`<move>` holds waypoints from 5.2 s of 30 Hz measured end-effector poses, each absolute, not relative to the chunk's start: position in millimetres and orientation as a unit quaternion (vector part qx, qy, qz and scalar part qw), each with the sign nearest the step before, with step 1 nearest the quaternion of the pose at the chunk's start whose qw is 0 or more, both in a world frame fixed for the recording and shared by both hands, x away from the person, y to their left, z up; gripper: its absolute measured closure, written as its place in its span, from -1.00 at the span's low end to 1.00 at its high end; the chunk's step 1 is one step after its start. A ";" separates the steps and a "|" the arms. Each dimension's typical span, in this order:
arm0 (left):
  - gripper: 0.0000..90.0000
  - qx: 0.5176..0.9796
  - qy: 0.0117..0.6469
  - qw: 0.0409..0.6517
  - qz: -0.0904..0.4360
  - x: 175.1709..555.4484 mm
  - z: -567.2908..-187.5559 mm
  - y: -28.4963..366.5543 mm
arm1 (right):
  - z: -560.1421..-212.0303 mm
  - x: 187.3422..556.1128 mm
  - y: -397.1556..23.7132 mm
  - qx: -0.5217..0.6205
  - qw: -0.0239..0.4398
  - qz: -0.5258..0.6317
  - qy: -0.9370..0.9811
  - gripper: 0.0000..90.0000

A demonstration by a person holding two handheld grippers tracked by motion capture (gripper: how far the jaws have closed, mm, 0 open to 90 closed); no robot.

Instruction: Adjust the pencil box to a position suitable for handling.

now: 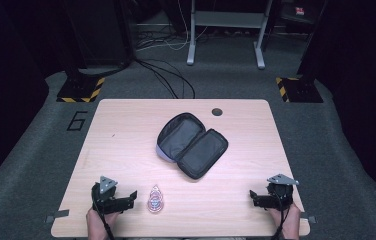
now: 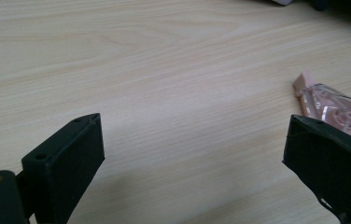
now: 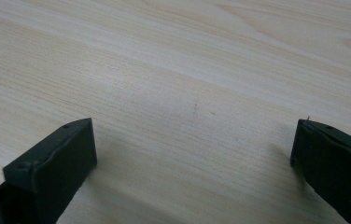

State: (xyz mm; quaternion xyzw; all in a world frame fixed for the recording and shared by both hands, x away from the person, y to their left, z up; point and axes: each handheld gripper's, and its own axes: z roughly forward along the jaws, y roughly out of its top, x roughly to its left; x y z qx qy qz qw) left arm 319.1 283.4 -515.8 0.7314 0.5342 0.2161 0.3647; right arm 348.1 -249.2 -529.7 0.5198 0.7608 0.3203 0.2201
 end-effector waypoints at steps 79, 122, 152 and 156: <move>-0.31 0.802 0.435 0.371 0.174 310.5 -525.0 214.9 | -529.8 348.1 -249.2 0.521 0.220 0.320 0.760 -1.00; -0.11 0.795 0.417 0.379 0.226 319.8 -505.8 270.9 | -529.7 347.9 -249.5 0.526 0.224 0.321 0.755 -0.97; -0.27 0.799 0.436 0.367 0.191 344.0 -525.0 329.5 | -529.9 347.8 -249.4 0.526 0.225 0.322 0.754 -0.97; -0.61 0.799 0.438 0.367 0.187 342.4 -515.2 331.4 | -529.9 347.8 -249.4 0.526 0.225 0.322 0.754 -0.97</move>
